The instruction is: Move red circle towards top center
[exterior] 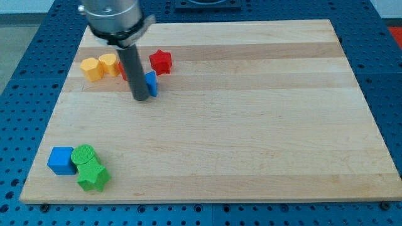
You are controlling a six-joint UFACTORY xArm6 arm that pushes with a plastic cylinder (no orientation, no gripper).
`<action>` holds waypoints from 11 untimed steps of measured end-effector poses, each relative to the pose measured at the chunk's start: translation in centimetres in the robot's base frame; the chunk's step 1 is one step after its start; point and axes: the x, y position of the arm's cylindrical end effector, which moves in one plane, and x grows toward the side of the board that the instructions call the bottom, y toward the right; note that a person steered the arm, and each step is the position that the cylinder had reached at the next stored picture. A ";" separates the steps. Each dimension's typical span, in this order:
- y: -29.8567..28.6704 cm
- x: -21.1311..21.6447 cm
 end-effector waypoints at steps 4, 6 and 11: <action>-5.6 0.4; -5.7 -4.0; 0.3 -10.9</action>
